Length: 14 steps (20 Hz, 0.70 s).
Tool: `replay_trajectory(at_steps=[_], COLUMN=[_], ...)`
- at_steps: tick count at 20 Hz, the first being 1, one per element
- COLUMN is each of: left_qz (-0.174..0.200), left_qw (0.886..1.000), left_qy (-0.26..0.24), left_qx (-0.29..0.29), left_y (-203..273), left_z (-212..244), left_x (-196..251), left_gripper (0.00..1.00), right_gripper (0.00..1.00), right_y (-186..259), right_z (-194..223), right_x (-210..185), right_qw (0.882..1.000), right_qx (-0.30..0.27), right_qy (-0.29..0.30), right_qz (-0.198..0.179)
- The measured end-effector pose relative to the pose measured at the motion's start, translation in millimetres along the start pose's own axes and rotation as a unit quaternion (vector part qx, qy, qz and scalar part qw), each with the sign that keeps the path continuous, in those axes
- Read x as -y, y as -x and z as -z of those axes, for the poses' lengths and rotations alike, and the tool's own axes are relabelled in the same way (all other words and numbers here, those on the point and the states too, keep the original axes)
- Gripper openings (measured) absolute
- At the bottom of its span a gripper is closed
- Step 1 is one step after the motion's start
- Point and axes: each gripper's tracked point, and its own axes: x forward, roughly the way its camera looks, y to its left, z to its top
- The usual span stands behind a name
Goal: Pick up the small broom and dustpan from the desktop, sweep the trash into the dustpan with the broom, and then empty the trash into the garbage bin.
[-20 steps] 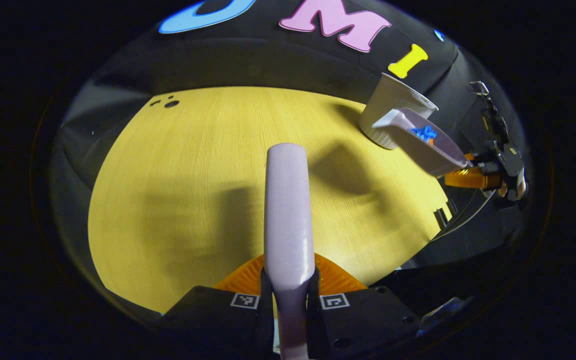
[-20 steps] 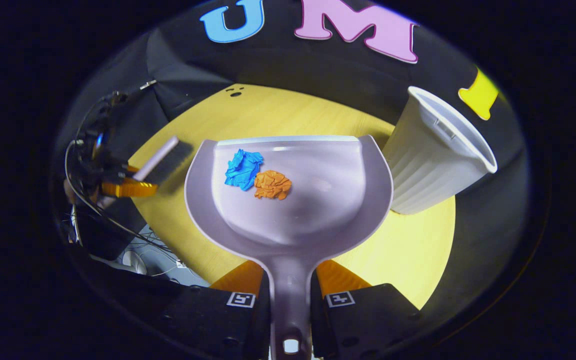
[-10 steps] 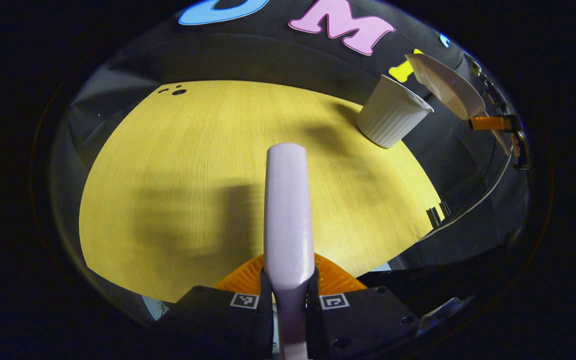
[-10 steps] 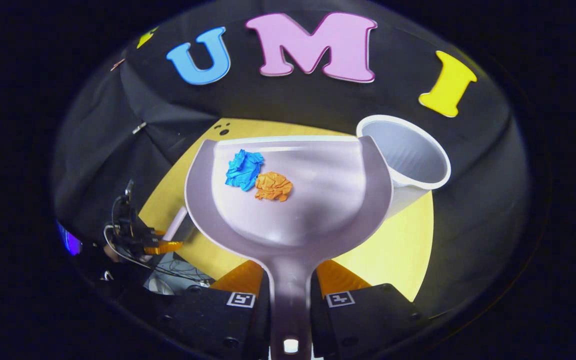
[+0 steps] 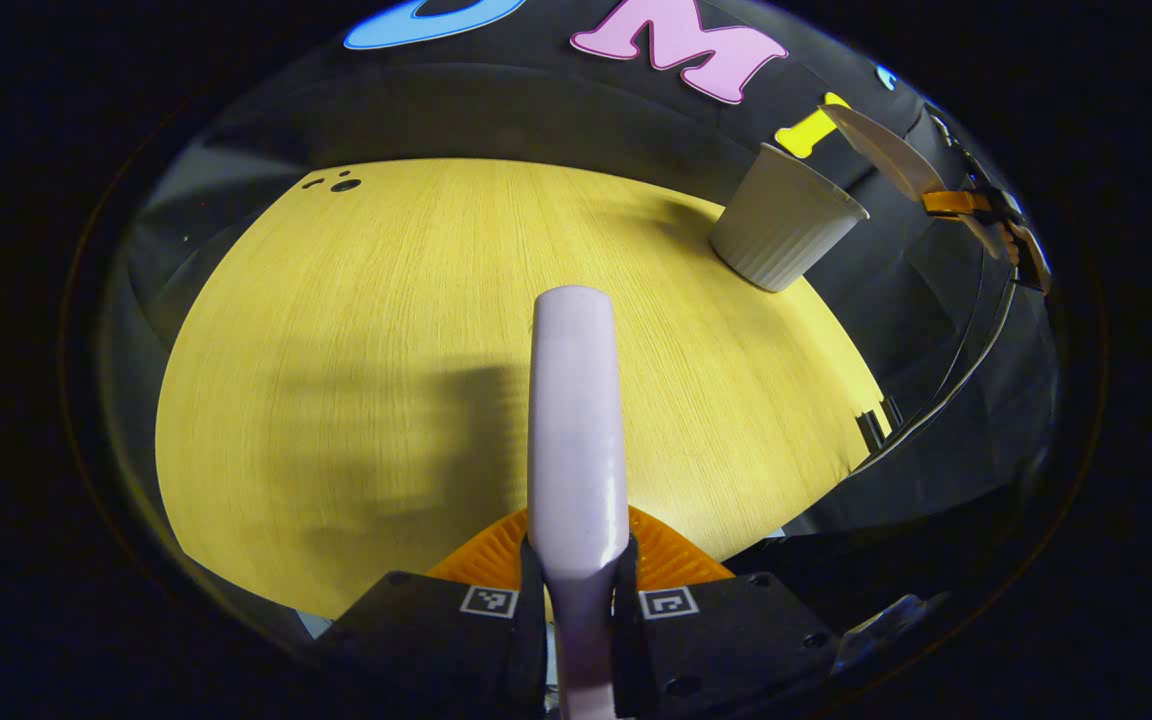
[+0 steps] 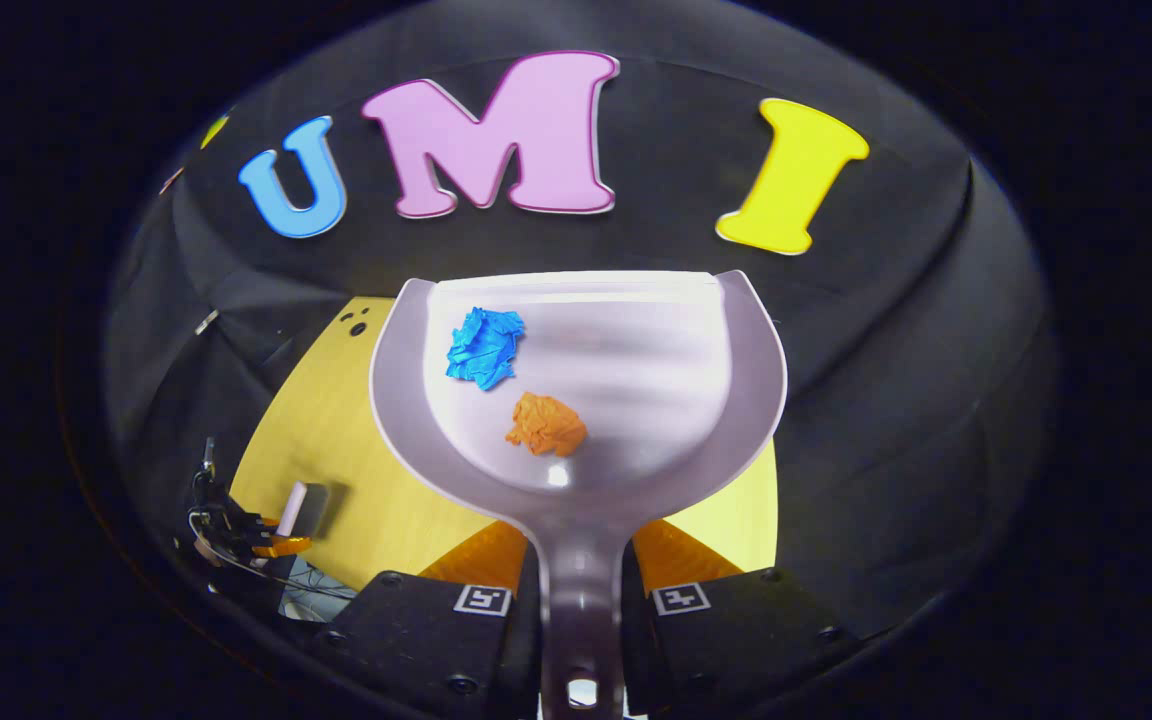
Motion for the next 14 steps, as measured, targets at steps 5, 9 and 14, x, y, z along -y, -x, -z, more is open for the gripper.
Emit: replay_trajectory(at_steps=[5, 9, 14], left_qz=[-0.004, -0.007, -0.005], left_qw=[1.0, 1.0, 1.0], left_qy=[0.0, 0.007, 0.02], left_qx=[0.001, 0.001, 0.007], left_y=[-0.5, -4.7, -10.0], left_z=[-16.0, -27.3, -36.0], left_x=[-6.6, -10.8, -3.2], left_gripper=[0.29, 0.3, 0.3], right_gripper=[0.36, 0.36, 0.36], right_y=[-29.7, -54.3, -78.0], right_z=[2.1, -4.1, -7.7], right_x=[60.3, 85.2, 100.9], right_qw=[0.997, 0.994, 0.982], right_qx=[-0.003, 0.002, 0.007], right_qy=[0.013, 0.01, 0.086], right_qz=[0.074, 0.111, 0.168])
